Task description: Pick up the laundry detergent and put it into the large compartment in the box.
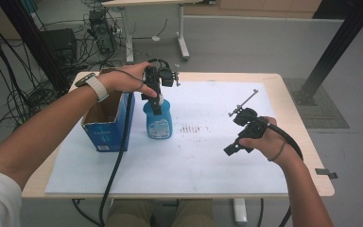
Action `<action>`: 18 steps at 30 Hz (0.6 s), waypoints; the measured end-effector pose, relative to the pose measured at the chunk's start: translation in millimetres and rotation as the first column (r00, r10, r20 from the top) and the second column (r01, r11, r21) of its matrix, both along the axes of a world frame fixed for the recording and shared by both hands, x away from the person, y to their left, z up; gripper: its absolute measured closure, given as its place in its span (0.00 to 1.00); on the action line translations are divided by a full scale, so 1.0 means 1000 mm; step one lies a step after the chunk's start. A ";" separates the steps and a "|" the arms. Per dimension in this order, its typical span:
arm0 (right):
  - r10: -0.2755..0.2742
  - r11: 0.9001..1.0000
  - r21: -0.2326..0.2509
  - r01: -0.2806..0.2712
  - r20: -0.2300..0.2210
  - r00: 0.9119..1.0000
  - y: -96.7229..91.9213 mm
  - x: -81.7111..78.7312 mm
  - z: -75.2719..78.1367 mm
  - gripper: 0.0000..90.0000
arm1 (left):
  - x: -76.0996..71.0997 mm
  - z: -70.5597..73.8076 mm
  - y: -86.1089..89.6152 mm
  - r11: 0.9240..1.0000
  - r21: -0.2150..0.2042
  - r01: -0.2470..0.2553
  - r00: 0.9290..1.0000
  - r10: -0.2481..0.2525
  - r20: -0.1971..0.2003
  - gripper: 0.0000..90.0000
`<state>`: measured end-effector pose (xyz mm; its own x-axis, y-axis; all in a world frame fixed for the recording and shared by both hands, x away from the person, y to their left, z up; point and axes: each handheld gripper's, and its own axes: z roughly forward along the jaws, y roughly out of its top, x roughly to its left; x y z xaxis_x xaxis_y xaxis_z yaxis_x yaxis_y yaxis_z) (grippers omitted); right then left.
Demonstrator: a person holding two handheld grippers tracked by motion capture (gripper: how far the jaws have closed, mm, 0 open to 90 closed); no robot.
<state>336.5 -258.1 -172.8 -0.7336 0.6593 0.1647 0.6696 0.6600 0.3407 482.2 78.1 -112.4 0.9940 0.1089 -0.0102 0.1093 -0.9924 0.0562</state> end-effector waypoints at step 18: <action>-0.002 1.000 0.005 0.002 0.001 1.000 0.000 0.000 -0.001 0.13 | -0.002 -0.003 -0.001 1.000 -0.008 0.003 1.000 -0.003 0.002 0.08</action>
<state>336.4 -257.9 -173.6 -0.7327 0.6597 0.1671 0.6704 0.6573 0.3442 480.4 77.0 -115.4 0.9943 0.1060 -0.0086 0.1063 -0.9922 0.0644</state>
